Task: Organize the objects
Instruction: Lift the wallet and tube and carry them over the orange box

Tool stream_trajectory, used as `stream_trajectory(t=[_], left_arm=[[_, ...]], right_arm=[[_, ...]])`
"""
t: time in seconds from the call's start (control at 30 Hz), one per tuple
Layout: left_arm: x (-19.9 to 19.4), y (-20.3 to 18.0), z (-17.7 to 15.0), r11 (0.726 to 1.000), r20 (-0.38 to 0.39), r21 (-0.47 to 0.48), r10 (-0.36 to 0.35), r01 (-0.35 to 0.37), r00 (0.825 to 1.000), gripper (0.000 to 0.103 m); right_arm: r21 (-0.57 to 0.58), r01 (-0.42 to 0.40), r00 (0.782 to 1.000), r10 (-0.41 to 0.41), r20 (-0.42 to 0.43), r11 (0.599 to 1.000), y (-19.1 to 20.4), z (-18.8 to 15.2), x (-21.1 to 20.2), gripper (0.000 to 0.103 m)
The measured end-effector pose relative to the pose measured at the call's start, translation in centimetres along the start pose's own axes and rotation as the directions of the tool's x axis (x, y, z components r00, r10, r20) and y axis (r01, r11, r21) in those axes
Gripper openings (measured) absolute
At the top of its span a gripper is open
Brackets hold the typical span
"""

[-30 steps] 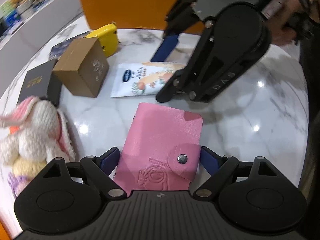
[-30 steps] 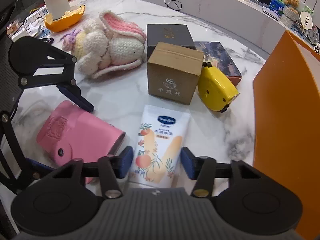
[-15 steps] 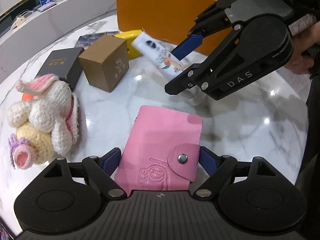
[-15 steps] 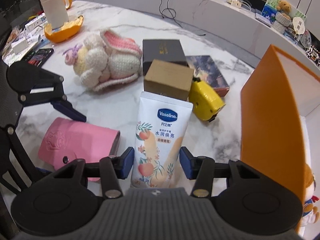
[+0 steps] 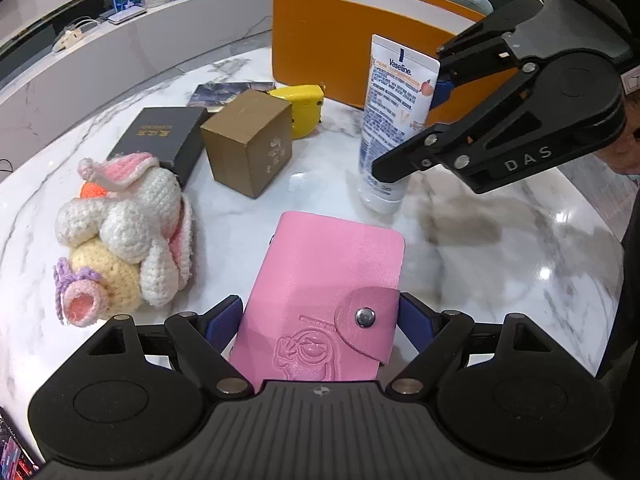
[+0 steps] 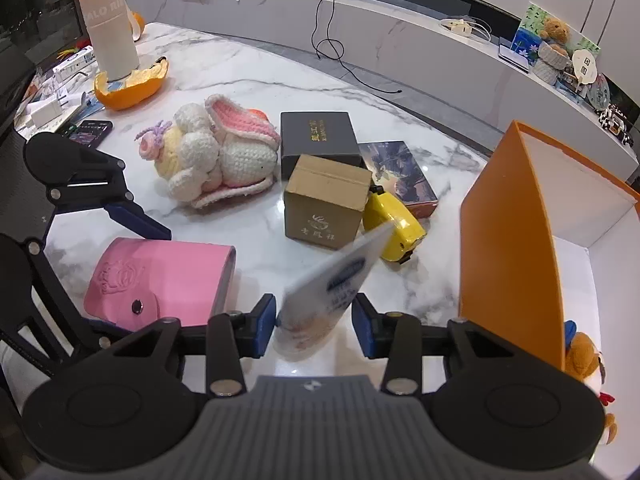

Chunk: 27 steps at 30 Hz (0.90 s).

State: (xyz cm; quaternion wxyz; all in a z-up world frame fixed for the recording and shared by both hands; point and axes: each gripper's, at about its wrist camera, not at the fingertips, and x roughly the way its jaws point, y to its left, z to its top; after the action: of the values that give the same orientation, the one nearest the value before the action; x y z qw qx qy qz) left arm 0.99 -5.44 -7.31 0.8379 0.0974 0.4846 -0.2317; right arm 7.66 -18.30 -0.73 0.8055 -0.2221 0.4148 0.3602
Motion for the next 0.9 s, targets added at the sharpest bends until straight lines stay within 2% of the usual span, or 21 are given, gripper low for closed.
stream_trajectory(t=[0.47,0.67,0.9], left_arm=[[-1.8,-0.9,1.6,0.999,0.046,0.018,0.035,-0.036,0.998,0.097],[-4.0,-1.4,4.1,0.997,0.098,0.012,0.075,-0.076,0.992,0.097],[-5.6,-3.9,8.3,0.99,0.139,0.085,0.1,-0.113,0.985,0.097]], right_arm=[[0.033,0.007,0.998,-0.009,0.068,0.999,-1.0,0.7,-2.7,0.043],[0.073,0.026,0.989,-0.036,0.144,0.997,-2.5,1.3,-5.4,0.043],[0.15,0.071,0.968,-0.104,0.228,0.986,-5.4,1.4,-9.0,0.043]])
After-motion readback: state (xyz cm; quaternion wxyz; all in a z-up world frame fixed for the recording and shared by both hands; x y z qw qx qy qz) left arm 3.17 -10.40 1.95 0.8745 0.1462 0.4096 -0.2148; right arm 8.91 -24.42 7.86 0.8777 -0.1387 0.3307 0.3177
